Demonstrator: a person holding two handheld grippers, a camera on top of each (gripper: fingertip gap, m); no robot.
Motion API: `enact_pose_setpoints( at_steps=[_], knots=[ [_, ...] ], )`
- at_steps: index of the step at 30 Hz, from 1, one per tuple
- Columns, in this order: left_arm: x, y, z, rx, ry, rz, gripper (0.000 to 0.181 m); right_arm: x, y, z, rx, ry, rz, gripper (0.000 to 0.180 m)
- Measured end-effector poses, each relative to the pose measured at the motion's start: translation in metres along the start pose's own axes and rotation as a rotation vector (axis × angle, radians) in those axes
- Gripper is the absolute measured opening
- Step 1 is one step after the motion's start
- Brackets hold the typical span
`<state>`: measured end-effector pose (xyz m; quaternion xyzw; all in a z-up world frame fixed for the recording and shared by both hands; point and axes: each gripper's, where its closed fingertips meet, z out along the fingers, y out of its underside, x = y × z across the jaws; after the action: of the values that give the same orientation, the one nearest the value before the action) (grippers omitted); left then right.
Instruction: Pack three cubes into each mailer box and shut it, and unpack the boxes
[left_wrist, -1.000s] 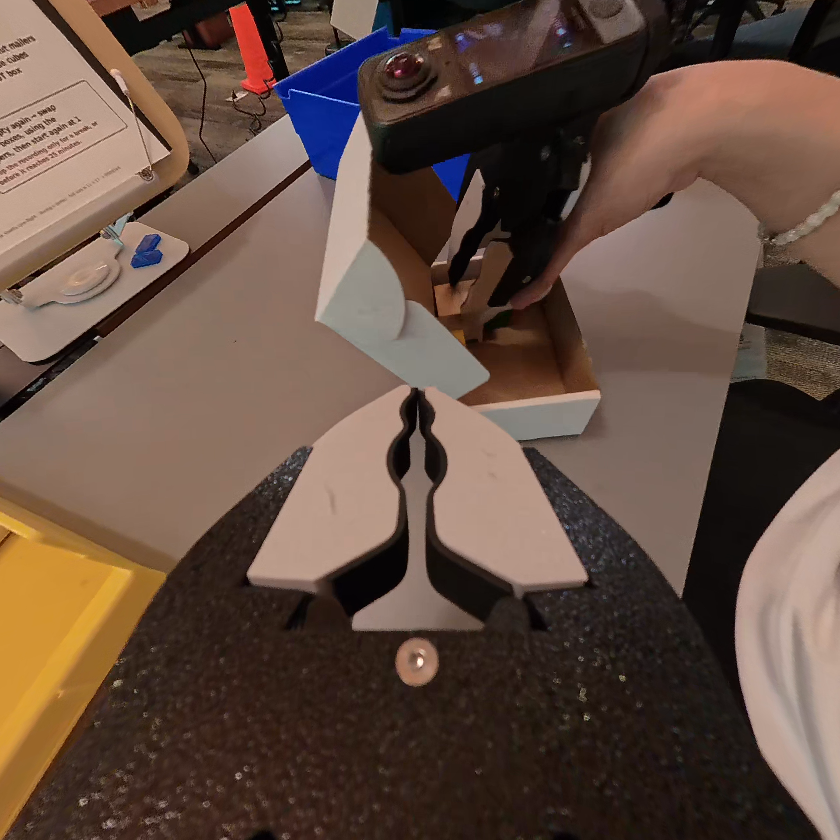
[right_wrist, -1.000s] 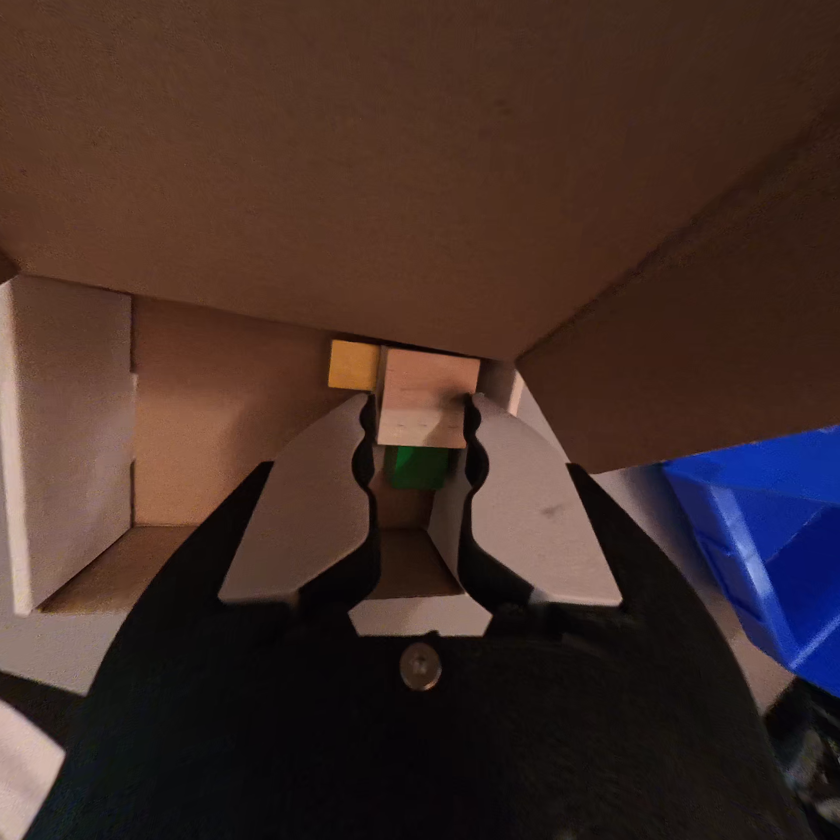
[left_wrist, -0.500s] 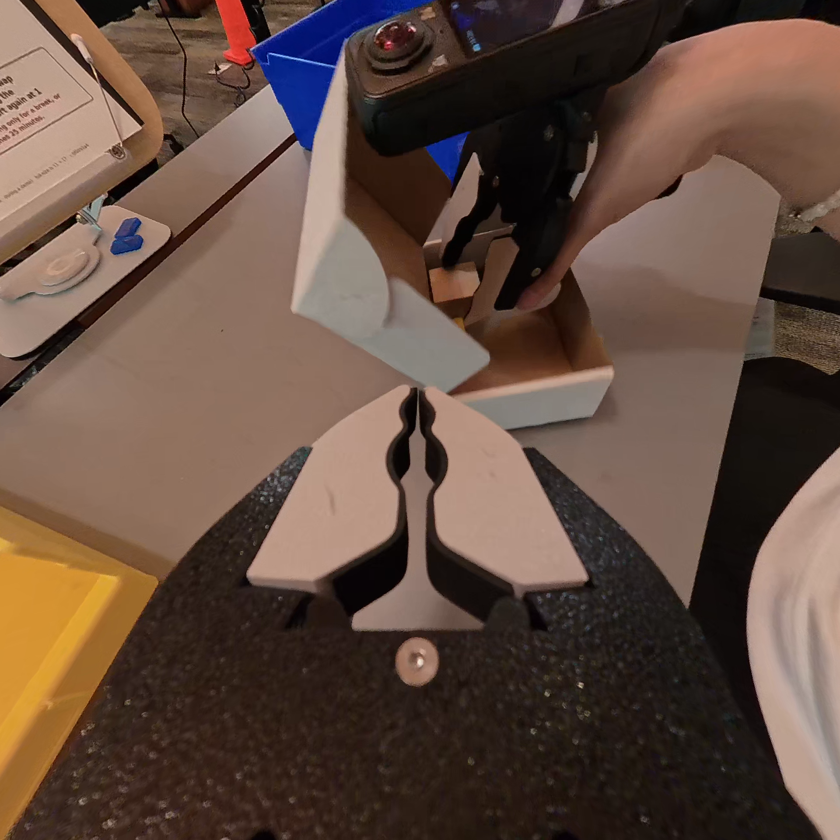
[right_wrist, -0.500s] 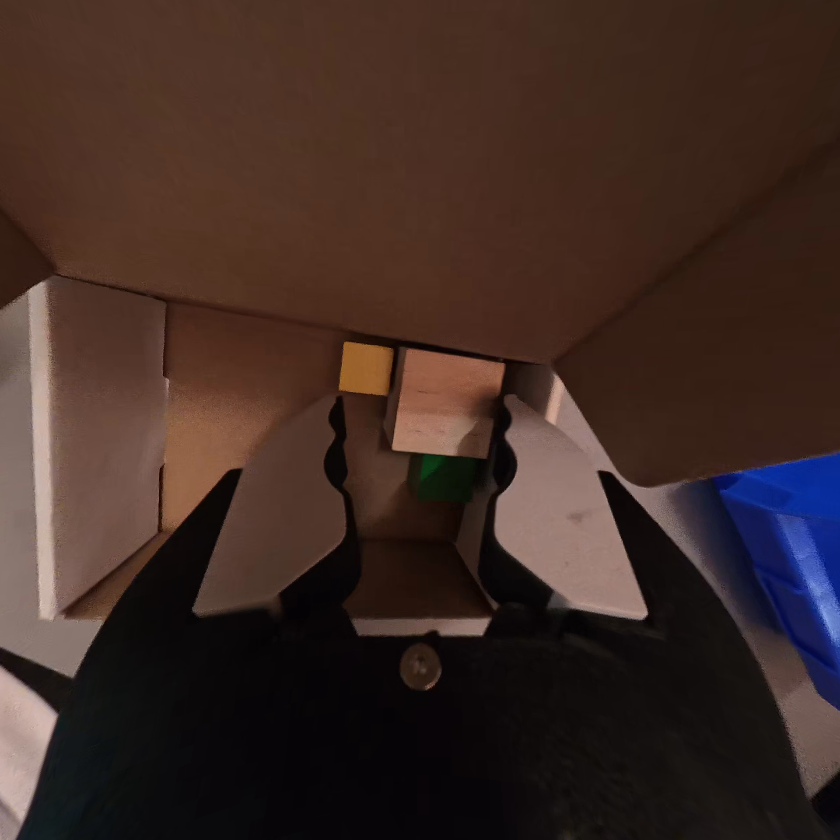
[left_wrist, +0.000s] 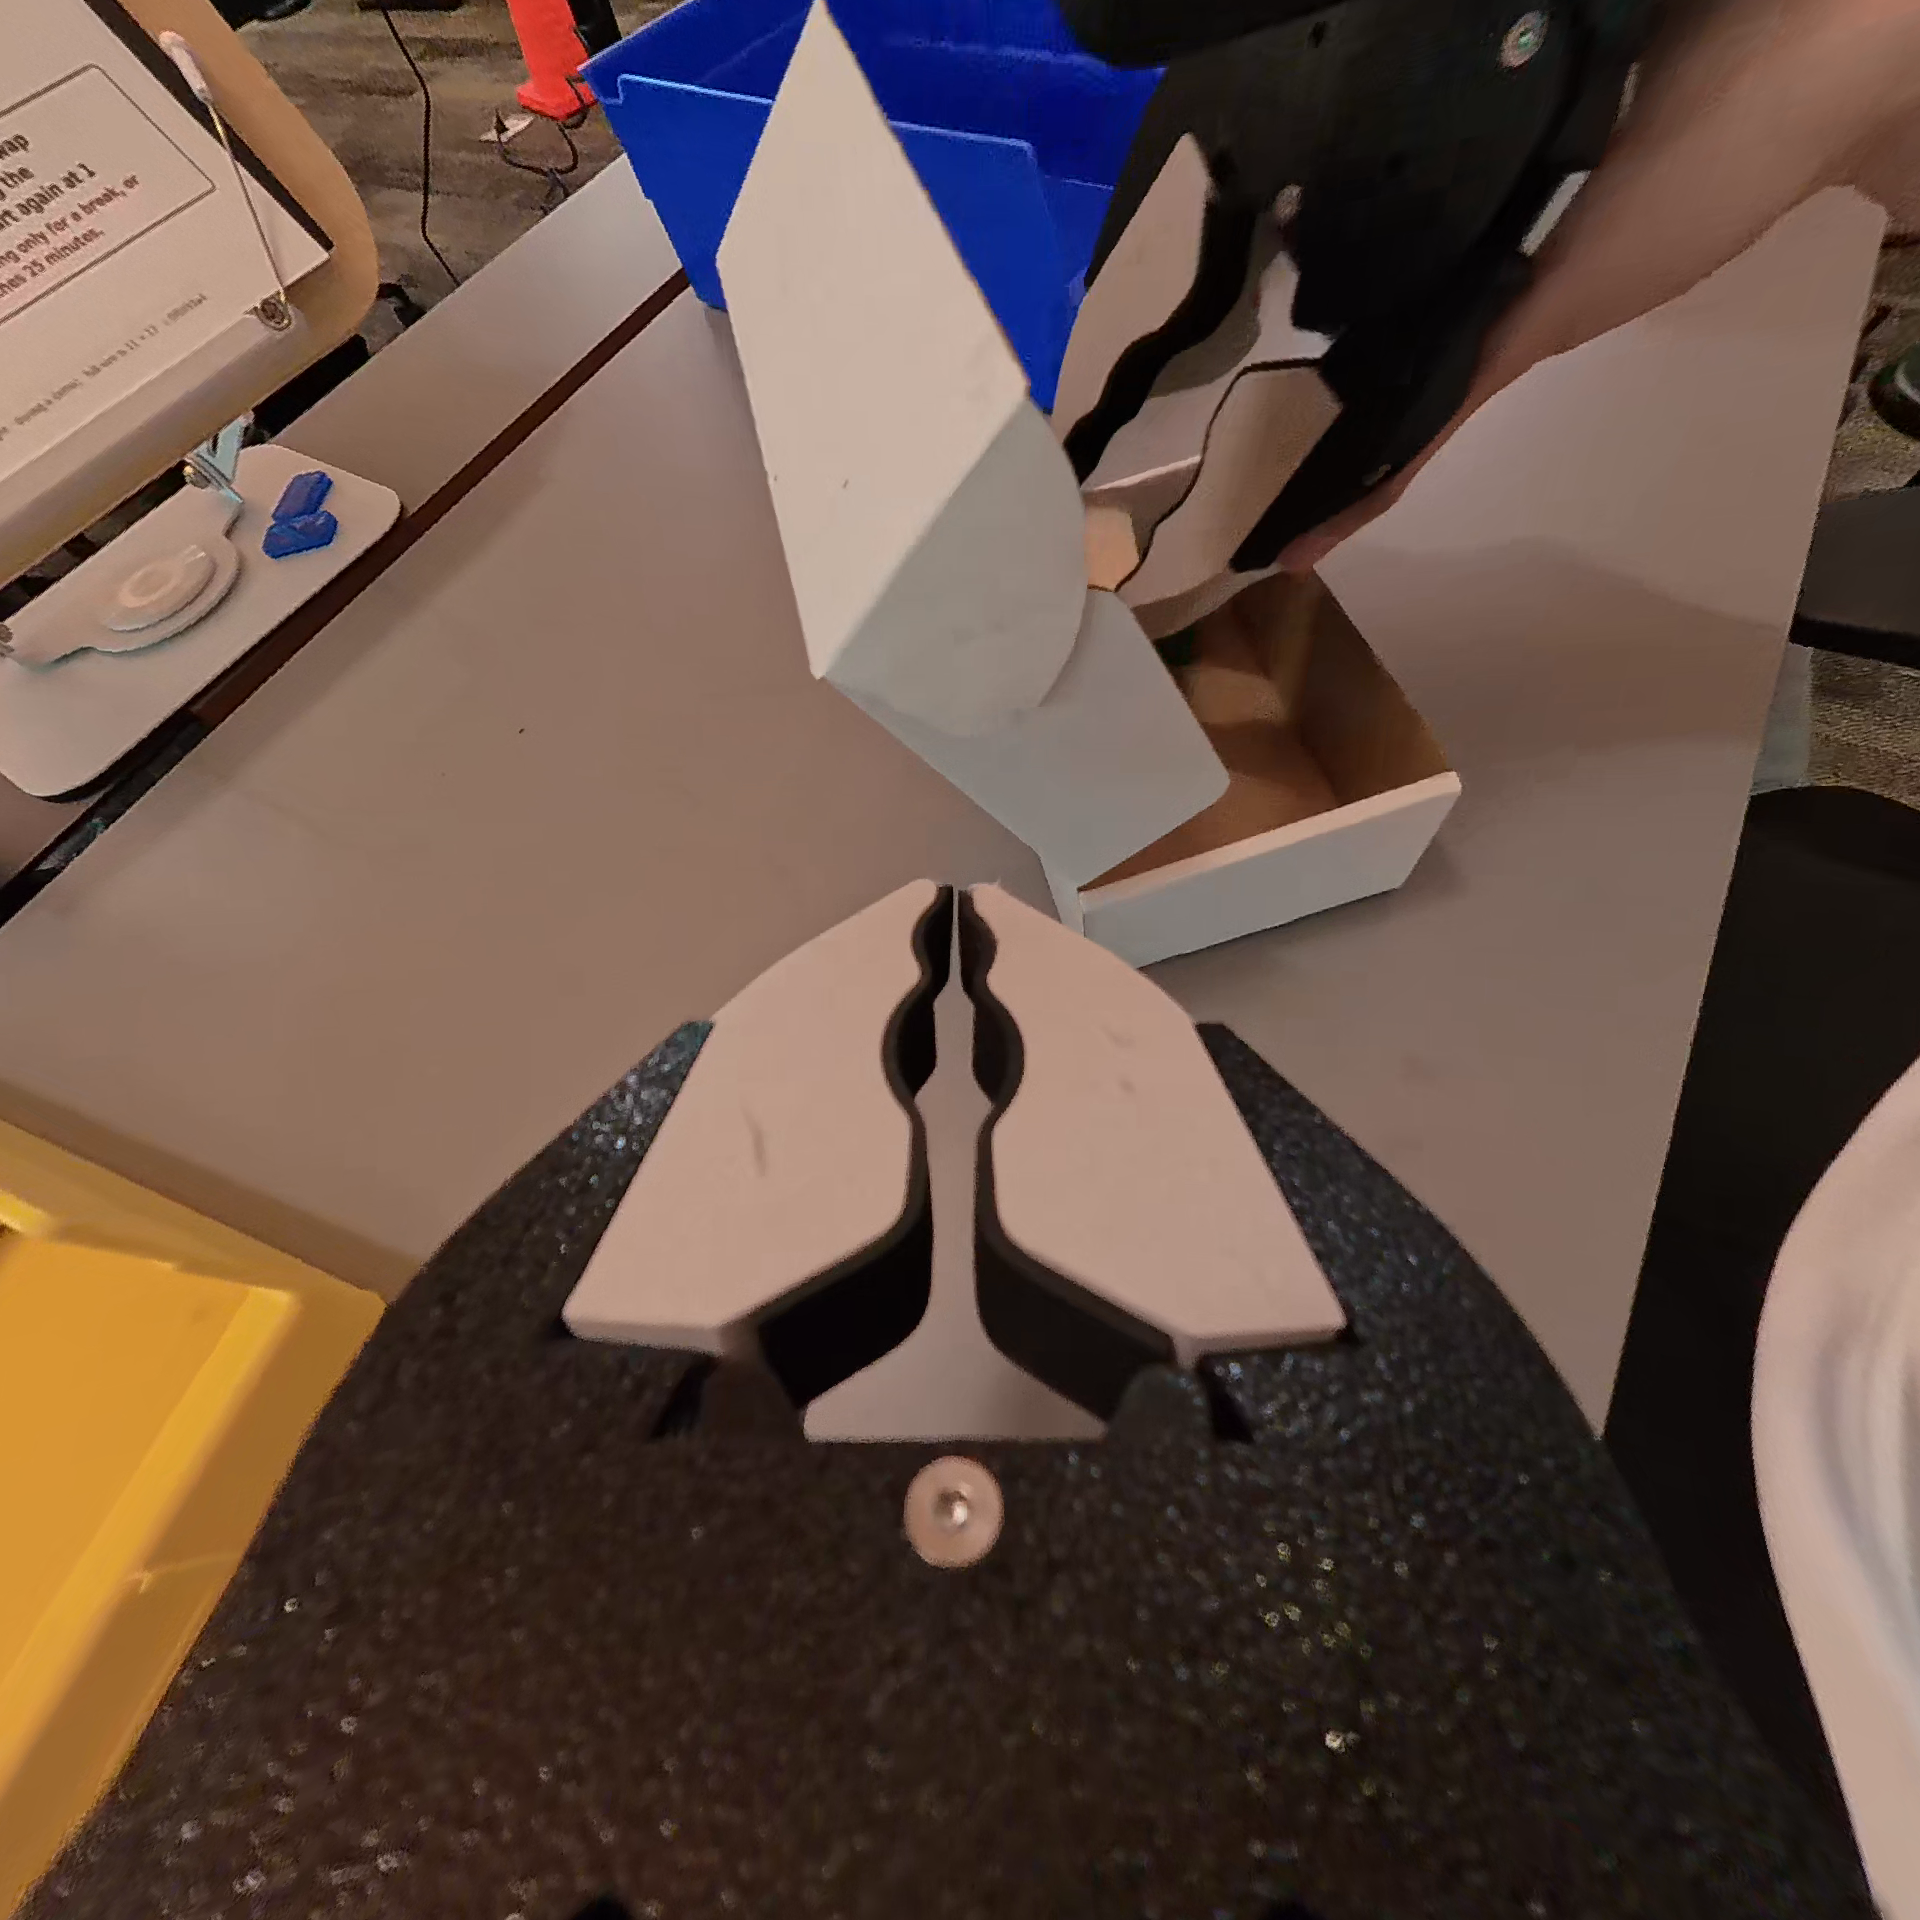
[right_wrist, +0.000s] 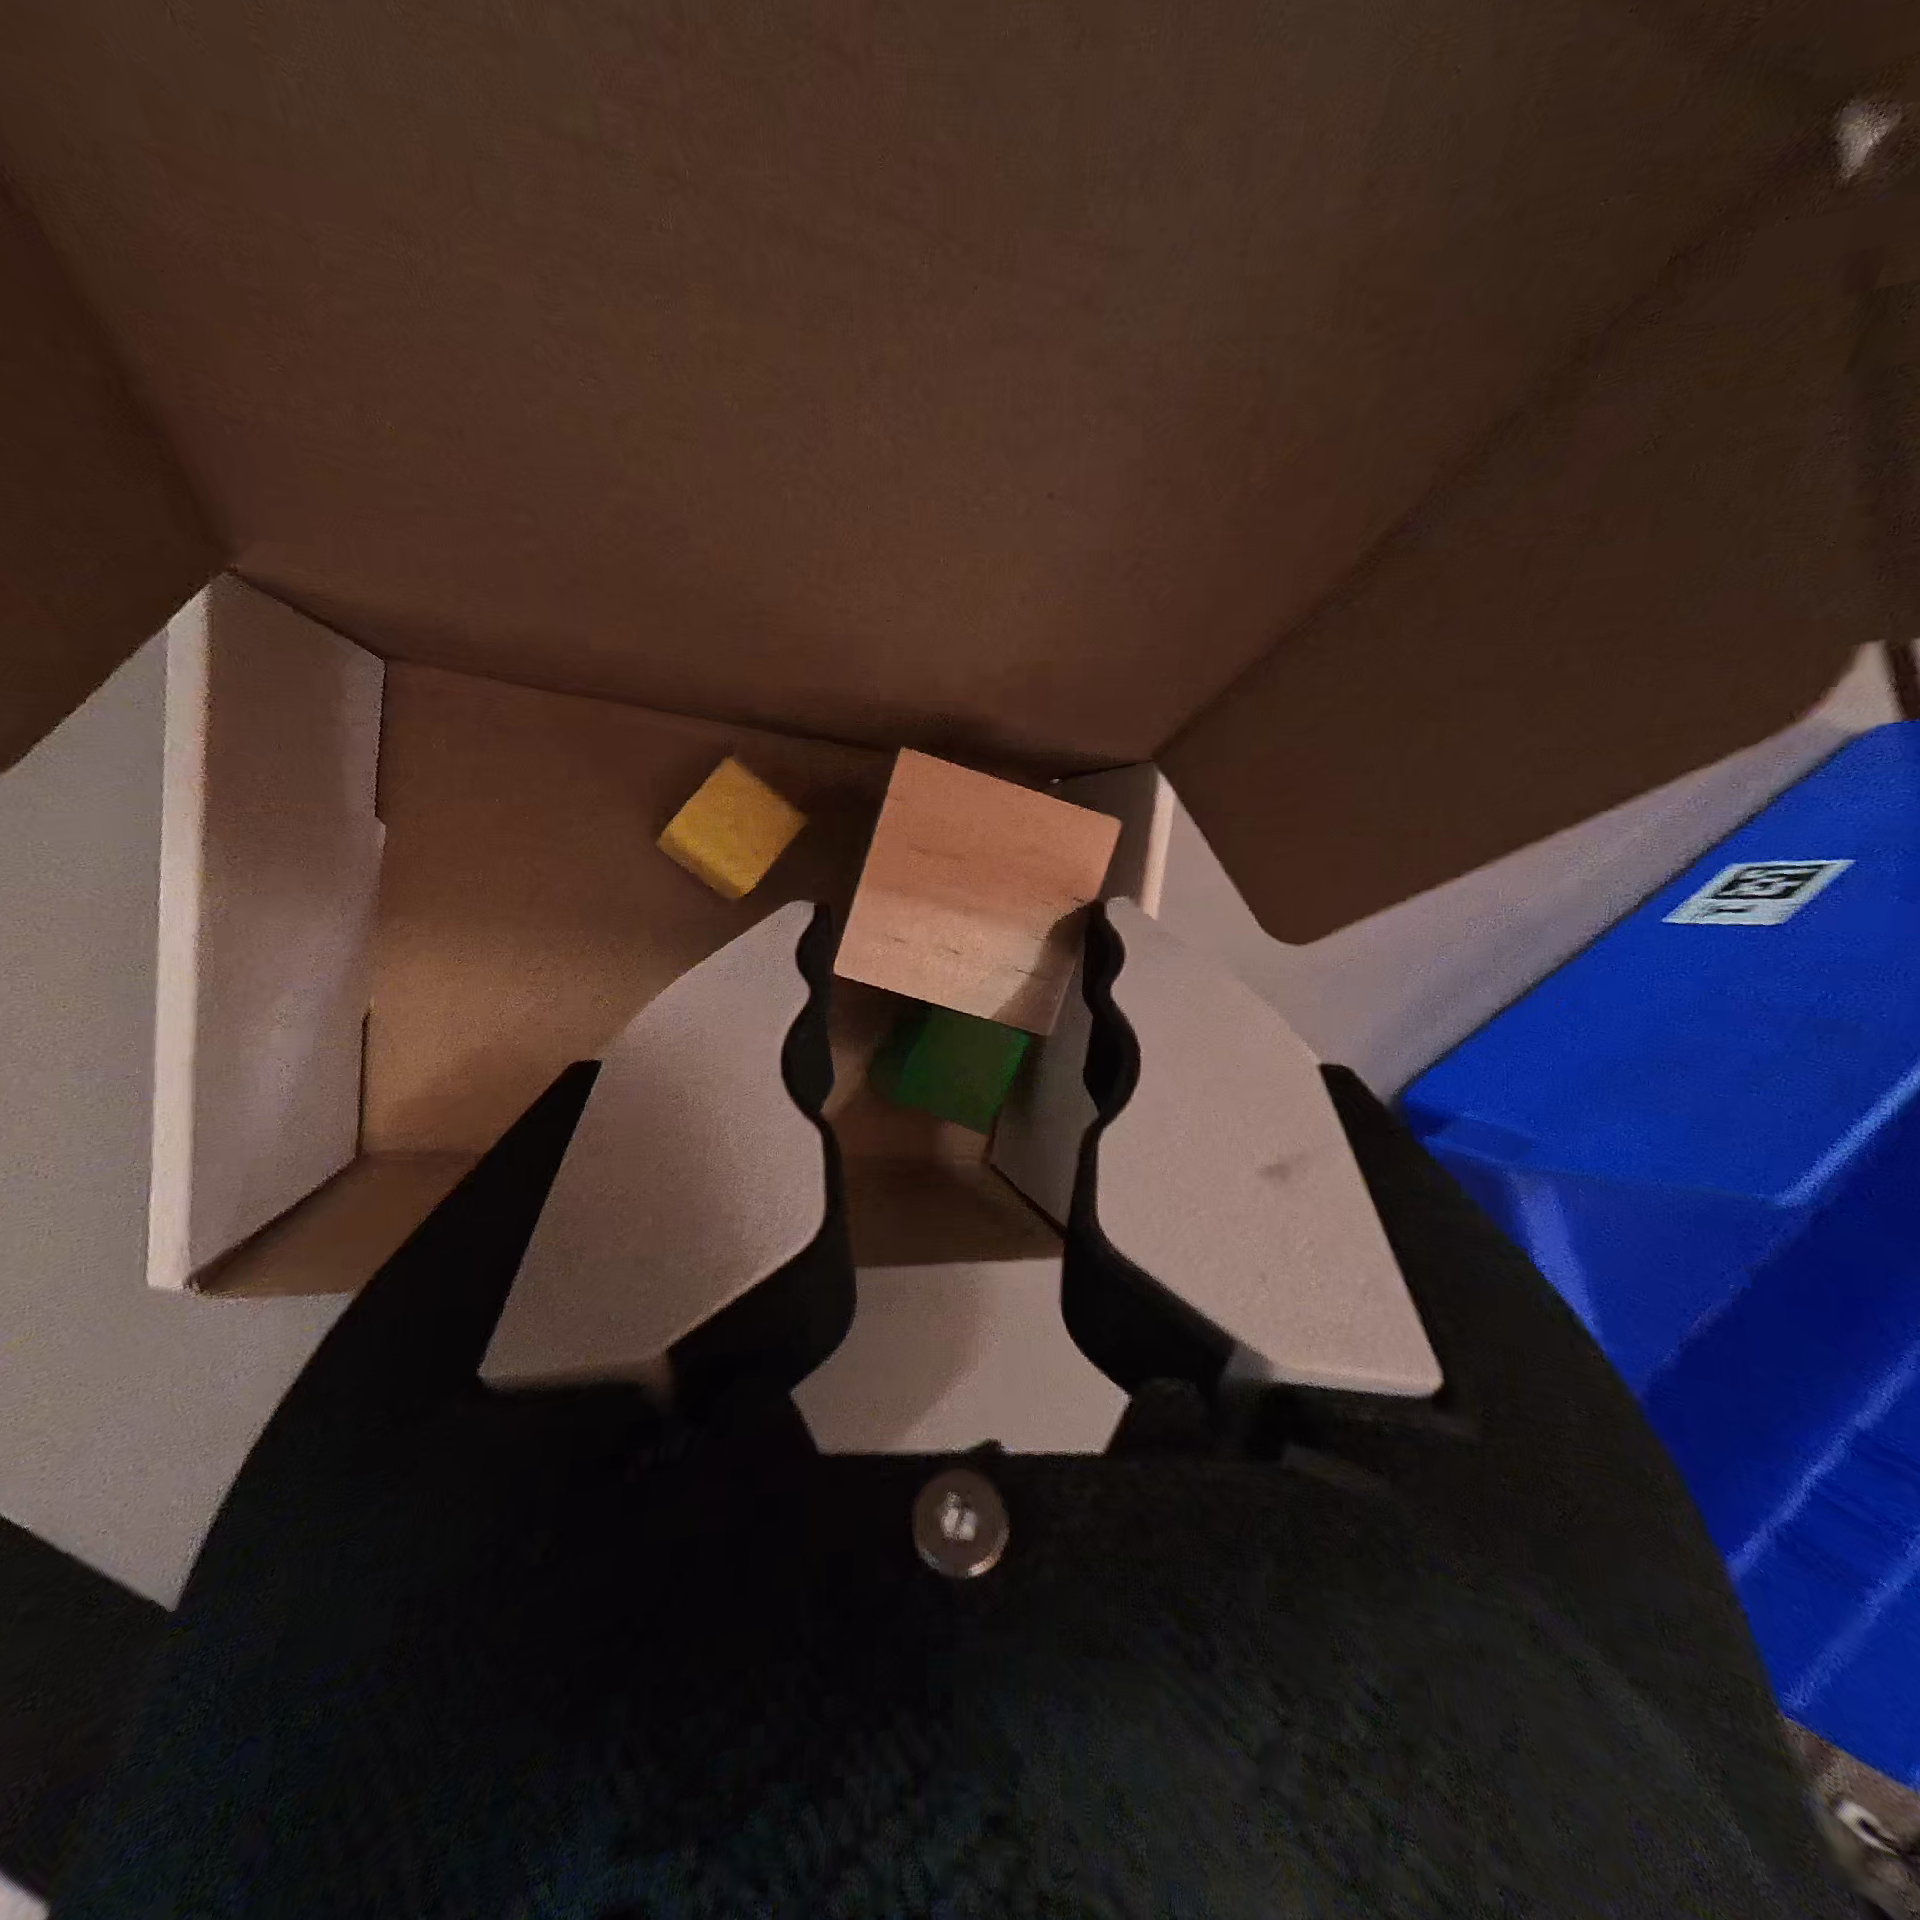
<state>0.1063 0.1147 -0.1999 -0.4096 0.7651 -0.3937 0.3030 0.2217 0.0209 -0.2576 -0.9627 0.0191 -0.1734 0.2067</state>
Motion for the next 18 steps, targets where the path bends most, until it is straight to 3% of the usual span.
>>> enact_pose_setpoints(
  at_steps=[8,14,18],
  knots=[
    [0.0,0.003,0.001,-0.021,-0.015,0.034,0.001,0.013,-0.001,-0.045,0.108,0.011,-0.037,0.046],
    [-0.006,0.004,-0.001,-0.012,-0.027,0.016,0.001,0.144,0.036,-0.097,0.127,0.238,0.228,0.046],
    [-0.006,0.005,0.001,-0.016,-0.028,0.021,0.001,0.223,0.074,-0.066,0.054,0.297,0.448,0.046]
  ],
)
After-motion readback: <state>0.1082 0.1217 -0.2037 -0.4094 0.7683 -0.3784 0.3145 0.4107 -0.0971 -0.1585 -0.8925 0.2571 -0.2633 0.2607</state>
